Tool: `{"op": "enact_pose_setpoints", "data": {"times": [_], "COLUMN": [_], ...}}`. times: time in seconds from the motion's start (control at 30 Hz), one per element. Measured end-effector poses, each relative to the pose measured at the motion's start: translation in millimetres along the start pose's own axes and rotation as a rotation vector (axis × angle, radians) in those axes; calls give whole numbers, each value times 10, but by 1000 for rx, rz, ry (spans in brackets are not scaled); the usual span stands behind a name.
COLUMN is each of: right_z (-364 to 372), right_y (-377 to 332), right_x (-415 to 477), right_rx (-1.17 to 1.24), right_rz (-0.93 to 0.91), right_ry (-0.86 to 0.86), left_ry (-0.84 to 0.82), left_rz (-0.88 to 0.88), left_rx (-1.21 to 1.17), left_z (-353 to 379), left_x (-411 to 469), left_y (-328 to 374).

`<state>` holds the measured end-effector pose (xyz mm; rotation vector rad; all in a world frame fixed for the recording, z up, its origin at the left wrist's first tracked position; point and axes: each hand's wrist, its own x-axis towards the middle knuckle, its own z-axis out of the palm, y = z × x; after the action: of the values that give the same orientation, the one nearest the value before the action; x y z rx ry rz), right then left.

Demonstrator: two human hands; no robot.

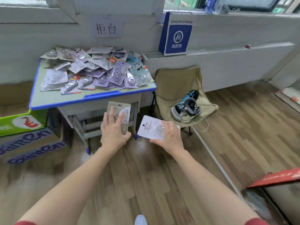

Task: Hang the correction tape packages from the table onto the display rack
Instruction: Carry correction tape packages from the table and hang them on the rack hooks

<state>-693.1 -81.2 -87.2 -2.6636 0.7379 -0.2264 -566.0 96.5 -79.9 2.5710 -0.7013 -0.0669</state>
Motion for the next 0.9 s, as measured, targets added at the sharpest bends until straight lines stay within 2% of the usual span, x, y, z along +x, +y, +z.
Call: {"op": "enact_pose_setpoints", "data": {"times": [0.4, 0.67, 0.9], "right_z": [-564, -1221, -1942], "right_y": [1136, 2158, 3245], "right_x": [-2229, -3790, -5011], "right_rx": [-29, -66, -70], "right_rz": [521, 816, 982], "right_ry": [206, 393, 510], "left_ry": [-192, -310, -365], "left_rz": [386, 741, 901], "left_rx": [-54, -97, -153], "left_z": [577, 1078, 1601], "left_x": [-1216, -2297, -3219], "left_y": [1341, 2846, 4308]}}
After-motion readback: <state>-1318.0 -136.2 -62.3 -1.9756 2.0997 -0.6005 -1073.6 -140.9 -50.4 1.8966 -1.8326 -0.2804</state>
